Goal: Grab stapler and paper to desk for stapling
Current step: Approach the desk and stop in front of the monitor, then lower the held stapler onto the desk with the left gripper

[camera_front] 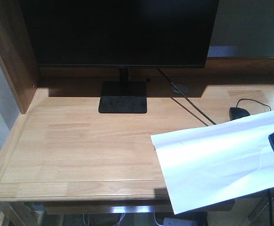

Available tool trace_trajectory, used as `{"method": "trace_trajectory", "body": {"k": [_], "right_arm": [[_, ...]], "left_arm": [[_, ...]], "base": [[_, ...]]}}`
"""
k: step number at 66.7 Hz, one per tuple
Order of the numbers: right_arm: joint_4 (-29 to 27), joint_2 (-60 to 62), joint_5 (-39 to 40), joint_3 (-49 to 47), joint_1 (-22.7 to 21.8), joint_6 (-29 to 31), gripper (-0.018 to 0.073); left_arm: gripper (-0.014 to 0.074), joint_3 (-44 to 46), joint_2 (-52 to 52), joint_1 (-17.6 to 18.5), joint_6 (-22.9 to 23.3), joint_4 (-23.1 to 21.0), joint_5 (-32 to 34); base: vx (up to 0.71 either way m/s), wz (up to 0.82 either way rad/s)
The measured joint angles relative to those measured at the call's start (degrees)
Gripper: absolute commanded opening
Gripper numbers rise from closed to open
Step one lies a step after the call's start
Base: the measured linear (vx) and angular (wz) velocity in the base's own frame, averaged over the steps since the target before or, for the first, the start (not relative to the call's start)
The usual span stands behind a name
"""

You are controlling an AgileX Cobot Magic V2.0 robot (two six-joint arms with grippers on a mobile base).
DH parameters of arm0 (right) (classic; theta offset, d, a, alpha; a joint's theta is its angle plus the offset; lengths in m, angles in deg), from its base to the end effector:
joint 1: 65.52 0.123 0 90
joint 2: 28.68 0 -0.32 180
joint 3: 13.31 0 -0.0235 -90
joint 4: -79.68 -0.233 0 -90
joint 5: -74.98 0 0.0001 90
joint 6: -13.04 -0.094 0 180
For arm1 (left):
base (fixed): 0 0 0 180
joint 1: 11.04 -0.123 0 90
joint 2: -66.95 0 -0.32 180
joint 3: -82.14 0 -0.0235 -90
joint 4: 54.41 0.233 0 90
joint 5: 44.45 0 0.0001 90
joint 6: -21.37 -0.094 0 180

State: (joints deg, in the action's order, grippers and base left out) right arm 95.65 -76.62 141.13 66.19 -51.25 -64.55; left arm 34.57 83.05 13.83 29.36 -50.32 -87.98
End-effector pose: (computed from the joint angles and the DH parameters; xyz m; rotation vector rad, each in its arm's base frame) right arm 0.0575 0.0390 0.2800 0.3447 1.1731 1.4571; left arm -0.0156 0.0123 0.3084 0.2905 1.8587 -0.3135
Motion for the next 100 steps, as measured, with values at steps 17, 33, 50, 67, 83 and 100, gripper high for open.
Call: {"method": "trace_trajectory", "body": {"k": [17,33,50,67,83,100], "right_arm": [[0.0,0.0,0.0,0.0,0.0,0.0,-0.0009],[0.0,0.0,0.0,0.0,0.0,0.0,-0.0009],[0.0,0.0,0.0,0.0,0.0,0.0,-0.0009],[0.0,0.0,0.0,0.0,0.0,0.0,-0.0009],[0.0,0.0,0.0,0.0,0.0,0.0,-0.0009],[0.0,0.0,0.0,0.0,0.0,0.0,-0.0009]], "left_arm": [[-0.0006,0.0,0.0,0.0,0.0,-0.5,0.0],[-0.0006,0.0,0.4,0.0,0.4,-5.3,4.2],[-0.0006,4.5,12.1,0.0,-5.0,-10.0,6.0],[-0.0006,13.1,30.6,0.0,-19.6,-19.4,7.1],[-0.0006,17.6,46.9,0.0,-40.0,-34.7,8.4],[-0.0006,20.8,60.9,-0.5,-59.3,-45.8,10.3]], "base": [[0.00,0.00],[0.00,0.00],[0.00,0.00],[0.00,0.00],[0.00,0.00],[0.00,0.00]]}}
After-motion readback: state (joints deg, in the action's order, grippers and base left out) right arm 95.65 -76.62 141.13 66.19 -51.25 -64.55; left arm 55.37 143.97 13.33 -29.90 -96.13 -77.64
